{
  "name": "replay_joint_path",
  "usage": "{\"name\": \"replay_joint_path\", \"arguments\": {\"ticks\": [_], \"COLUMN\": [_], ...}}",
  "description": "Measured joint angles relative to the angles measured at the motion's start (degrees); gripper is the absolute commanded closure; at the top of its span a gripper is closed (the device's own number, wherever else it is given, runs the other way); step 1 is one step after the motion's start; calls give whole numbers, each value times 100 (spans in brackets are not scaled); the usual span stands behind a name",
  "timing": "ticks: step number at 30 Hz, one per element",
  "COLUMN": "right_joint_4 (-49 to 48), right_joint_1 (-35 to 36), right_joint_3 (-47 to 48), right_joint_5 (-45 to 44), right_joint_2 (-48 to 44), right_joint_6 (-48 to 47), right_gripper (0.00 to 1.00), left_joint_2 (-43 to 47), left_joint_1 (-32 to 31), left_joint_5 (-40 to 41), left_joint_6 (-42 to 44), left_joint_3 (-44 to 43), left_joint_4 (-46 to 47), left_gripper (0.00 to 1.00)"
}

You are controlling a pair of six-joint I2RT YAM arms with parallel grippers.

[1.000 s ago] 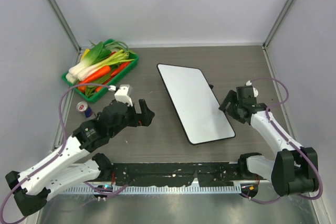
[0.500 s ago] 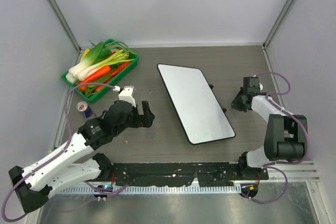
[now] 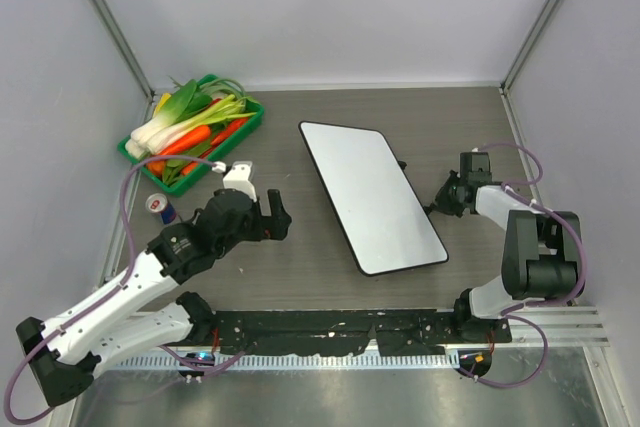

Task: Write a sentence on the whiteboard
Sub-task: Move the whiteboard stand to the center of the board.

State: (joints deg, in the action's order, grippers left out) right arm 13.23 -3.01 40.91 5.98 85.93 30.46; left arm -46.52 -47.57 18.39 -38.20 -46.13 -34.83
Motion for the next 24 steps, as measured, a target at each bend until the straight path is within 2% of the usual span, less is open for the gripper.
{"name": "replay_joint_path", "arguments": {"ticks": [10,19,24], "right_joint_4": [-509,-455,-417], "right_joint_1": [199,1408,1851], "right_joint_3": [-256,-282,-286], "right_joint_5": [249,262,269], "right_joint_2": [-57,-81,-81], "right_joint_6": [98,525,831], "right_gripper": [99,98,99], "left_joint_2": [-9,142,192], "left_joint_1": [83,127,146], "left_joint_5": [293,420,452], "left_joint_6": [35,116,114], "left_joint_3": [-295,-361,-409], "left_joint_4": [-238,-426,-560], "left_gripper": [0,0,0]}}
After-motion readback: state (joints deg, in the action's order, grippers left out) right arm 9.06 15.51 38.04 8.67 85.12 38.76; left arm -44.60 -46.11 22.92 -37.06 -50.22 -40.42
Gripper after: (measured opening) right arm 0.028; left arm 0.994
